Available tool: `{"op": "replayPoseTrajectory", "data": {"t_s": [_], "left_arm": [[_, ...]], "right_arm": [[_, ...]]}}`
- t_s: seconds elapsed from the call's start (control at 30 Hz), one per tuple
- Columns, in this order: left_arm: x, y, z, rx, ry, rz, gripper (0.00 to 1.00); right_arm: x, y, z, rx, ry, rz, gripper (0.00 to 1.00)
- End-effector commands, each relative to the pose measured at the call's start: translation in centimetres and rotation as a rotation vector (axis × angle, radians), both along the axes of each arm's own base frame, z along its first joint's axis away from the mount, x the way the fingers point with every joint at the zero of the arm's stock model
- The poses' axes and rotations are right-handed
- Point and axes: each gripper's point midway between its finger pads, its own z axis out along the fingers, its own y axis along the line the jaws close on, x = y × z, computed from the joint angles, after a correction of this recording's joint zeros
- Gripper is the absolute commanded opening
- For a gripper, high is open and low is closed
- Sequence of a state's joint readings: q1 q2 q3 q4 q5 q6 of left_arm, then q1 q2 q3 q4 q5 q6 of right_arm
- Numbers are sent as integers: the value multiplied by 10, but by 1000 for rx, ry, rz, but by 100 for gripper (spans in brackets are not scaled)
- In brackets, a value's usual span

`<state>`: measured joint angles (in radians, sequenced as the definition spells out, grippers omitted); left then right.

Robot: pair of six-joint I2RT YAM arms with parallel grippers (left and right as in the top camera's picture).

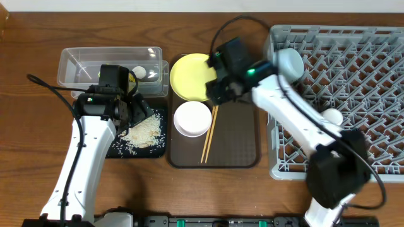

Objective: Sort waste into correct bins and load items into the dishwasher rack
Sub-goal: 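Move the right gripper to the white bowl and grasp its rim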

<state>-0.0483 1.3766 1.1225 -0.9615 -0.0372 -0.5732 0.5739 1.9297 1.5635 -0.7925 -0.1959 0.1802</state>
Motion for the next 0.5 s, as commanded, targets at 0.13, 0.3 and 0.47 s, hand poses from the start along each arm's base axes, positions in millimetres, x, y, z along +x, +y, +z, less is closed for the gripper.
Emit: {"op": "replayPoseTrajectory", "data": {"t_s": [0.13,0.3,0.47], "left_arm": [[2,4,5,14,-14,13,98],[2,4,5,14,-14,13,98],[2,4,5,14,-14,13,98]], "right_arm": [[-27,17,-56,-62,147,9,41],[-33,16,-75,-95,194,-2,31],[-36,14,-79,-106,209,-3,21]]}}
